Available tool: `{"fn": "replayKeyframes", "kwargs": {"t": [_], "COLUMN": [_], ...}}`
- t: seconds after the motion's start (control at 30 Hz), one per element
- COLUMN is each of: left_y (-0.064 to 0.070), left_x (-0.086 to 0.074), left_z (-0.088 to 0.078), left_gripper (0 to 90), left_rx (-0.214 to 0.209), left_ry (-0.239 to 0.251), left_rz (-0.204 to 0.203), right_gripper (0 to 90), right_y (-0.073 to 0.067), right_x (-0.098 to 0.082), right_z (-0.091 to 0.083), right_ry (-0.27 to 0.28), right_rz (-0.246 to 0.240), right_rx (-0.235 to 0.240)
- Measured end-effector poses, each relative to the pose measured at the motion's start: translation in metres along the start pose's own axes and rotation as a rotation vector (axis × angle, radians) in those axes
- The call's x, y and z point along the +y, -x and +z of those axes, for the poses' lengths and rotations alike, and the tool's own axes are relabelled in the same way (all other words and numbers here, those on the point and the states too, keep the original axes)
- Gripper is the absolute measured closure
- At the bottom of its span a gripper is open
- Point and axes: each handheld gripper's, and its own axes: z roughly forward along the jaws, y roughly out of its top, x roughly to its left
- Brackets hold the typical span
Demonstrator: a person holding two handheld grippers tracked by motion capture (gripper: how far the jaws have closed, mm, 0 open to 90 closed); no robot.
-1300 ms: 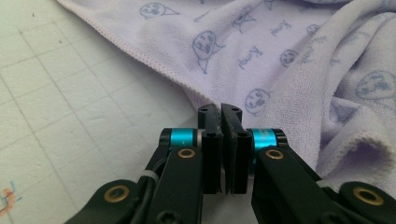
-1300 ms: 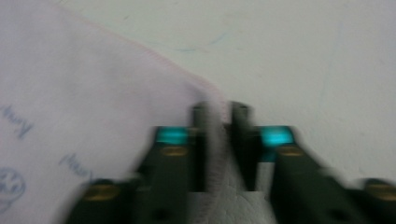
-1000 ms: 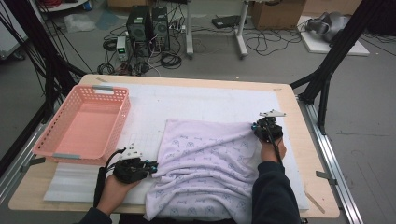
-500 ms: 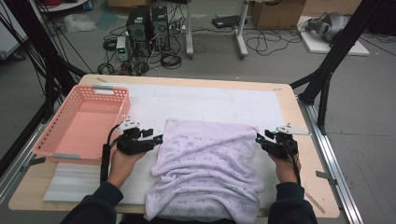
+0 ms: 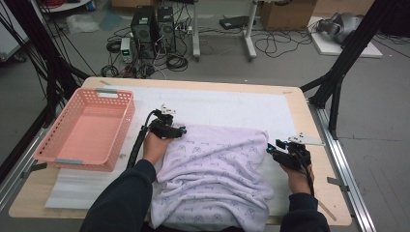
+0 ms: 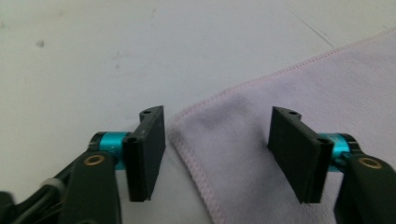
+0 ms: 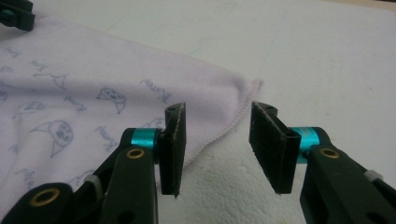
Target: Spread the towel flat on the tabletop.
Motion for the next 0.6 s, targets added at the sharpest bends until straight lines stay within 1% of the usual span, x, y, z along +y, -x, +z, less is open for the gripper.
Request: {"fn": "replayKeyframes", "kwargs": {"t": [0.03,0.07,0.1,0.13,0.17,0.2,0.23,0.3,0.33,0.37,0.4,0.43,0.47,0.5,0.53,0.57,0.6], "left_y": [0.000,0.000,0.000,0.002,0.003,0.002,-0.002,-0.017,-0.025,-0.032,-0.037,-0.040,-0.041,-0.042,-0.043,-0.044,-0.044], "left_x": [0.000,0.000,0.000,0.000,0.001,0.001,0.001,0.001,-0.001,-0.002,-0.004,-0.005,-0.005,-0.005,-0.005,-0.005,-0.004], "left_z": [0.000,-0.001,-0.002,-0.002,-0.002,-0.002,-0.001,-0.002,-0.003,-0.005,-0.005,-0.005,-0.006,-0.007,-0.008,-0.011,-0.013], "left_gripper": [43.5,51.1,64.3,80.9,84.5,85.5,85.8,86.0,86.0,85.9,85.3,82.2,71.4,58.0,51.7,50.8,48.9], "left_rx": [-0.017,-0.025,-0.039,-0.036,-0.021,0.016,0.062,0.151,0.186,0.205,0.194,0.170,0.151,0.130,0.120,0.119,0.115], "left_ry": [0.006,0.005,0.008,0.009,0.008,0.009,0.010,0.012,0.024,0.023,0.031,0.043,0.046,0.047,0.053,0.049,0.056], "left_rz": [0.005,0.011,0.029,0.054,0.061,0.064,0.049,-0.021,-0.054,-0.080,-0.104,-0.121,-0.128,-0.149,-0.164,-0.162,-0.164], "right_gripper": [55.5,55.5,55.5,55.5,55.5,55.5,55.5,55.5,55.6,55.5,55.5,55.5,55.5,55.3,54.9,54.8,54.8], "right_y": [0.001,0.001,0.001,0.000,-0.001,-0.001,-0.002,-0.004,-0.005,-0.006,-0.006,-0.007,-0.008,-0.009,-0.010,-0.010,-0.011], "right_x": [0.000,0.000,0.000,0.000,0.000,0.000,0.000,0.000,0.000,0.000,0.000,0.000,0.000,0.001,0.003,0.005,0.008], "right_z": [0.001,0.002,0.002,0.002,0.003,0.003,0.002,0.002,0.002,0.003,0.003,0.005,0.007,0.010,0.014,0.018,0.022], "right_ry": [-0.003,0.001,-0.005,-0.005,-0.007,-0.008,-0.011,-0.007,-0.004,-0.006,-0.010,-0.009,-0.011,-0.010,-0.011,-0.013,-0.015], "right_rz": [-0.002,-0.001,-0.001,-0.003,-0.001,-0.007,-0.008,-0.007,-0.010,-0.011,-0.015,-0.015,-0.017,-0.011,-0.009,-0.002,-0.001], "right_rx": [0.001,0.004,0.004,0.005,0.007,0.008,0.008,0.007,0.010,0.011,0.012,0.018,0.021,0.026,0.032,0.032,0.033]}}
